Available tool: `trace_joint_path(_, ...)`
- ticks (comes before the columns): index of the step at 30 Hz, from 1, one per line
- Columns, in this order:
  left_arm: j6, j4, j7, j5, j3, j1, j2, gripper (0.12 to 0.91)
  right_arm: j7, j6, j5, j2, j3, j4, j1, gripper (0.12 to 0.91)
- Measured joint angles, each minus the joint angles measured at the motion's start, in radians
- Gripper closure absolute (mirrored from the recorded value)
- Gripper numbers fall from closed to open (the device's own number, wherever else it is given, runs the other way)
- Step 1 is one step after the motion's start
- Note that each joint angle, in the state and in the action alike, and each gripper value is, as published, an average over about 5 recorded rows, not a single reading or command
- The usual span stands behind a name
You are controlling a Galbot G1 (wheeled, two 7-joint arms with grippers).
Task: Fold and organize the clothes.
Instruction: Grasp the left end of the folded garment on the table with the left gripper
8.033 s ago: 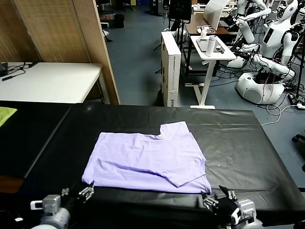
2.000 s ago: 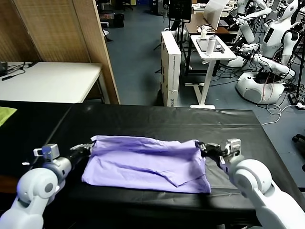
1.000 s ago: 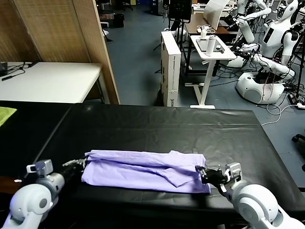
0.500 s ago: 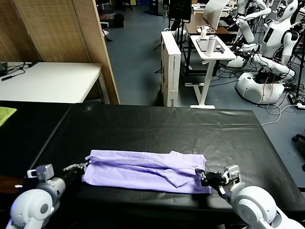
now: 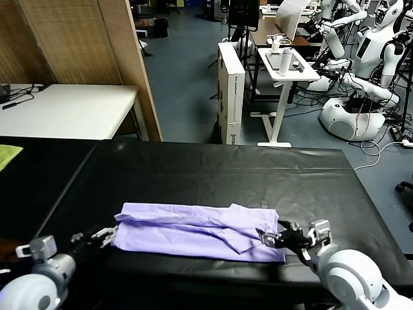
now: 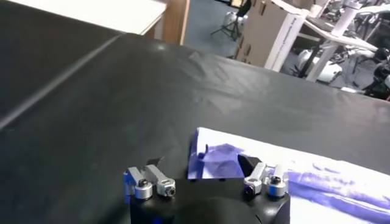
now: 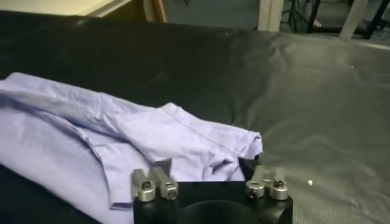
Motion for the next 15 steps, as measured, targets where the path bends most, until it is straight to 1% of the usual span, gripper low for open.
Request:
trace_joint_path(5,0.0,0.043,-0.005,0.014,0.029,-0.076,0.018,0.123,-0.023,0.0,-0.036,0.034,-0.014,-0.05,0.045,0.118)
trace_joint_path(12,0.0,0.146,0.018,0.035,0.121,-0.208,0.044,0.123,-0.025,0.0,-0.063,0.062,-0.043,-0.127,0.101,0.118)
trace_joint_path(15,0.0,0.19,0.022,0.041,0.157,-0.249,0.045,0.123,-0.025,0.0,-0.066,0.073,-0.045,-0.147,0.105,0.118)
